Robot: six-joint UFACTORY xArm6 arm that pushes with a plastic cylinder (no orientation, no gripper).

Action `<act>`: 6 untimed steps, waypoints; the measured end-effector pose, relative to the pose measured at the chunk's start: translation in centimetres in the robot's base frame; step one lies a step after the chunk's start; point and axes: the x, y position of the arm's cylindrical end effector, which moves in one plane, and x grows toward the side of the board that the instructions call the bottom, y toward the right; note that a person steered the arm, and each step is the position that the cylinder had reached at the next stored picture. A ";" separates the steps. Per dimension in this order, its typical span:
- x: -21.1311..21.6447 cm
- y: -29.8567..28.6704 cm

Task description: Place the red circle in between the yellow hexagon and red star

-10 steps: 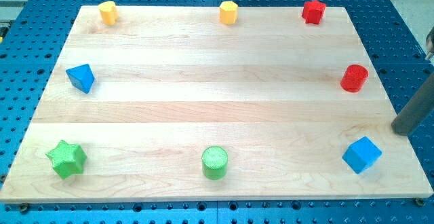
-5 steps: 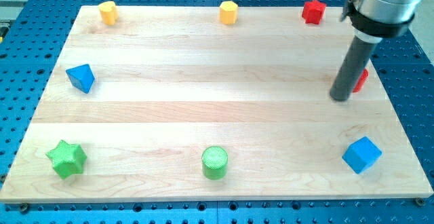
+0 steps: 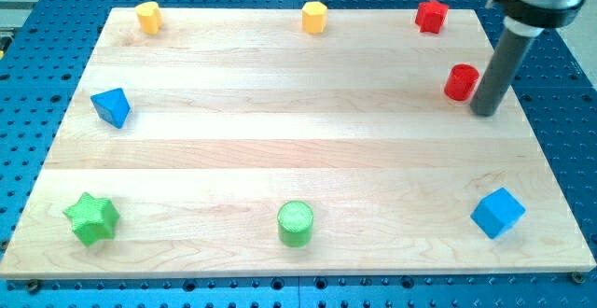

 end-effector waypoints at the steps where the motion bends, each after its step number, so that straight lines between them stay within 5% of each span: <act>1: -3.0 -0.8; 4: -2.6 -11.4; 5: -7.9 -11.2; 6: -7.2 -9.0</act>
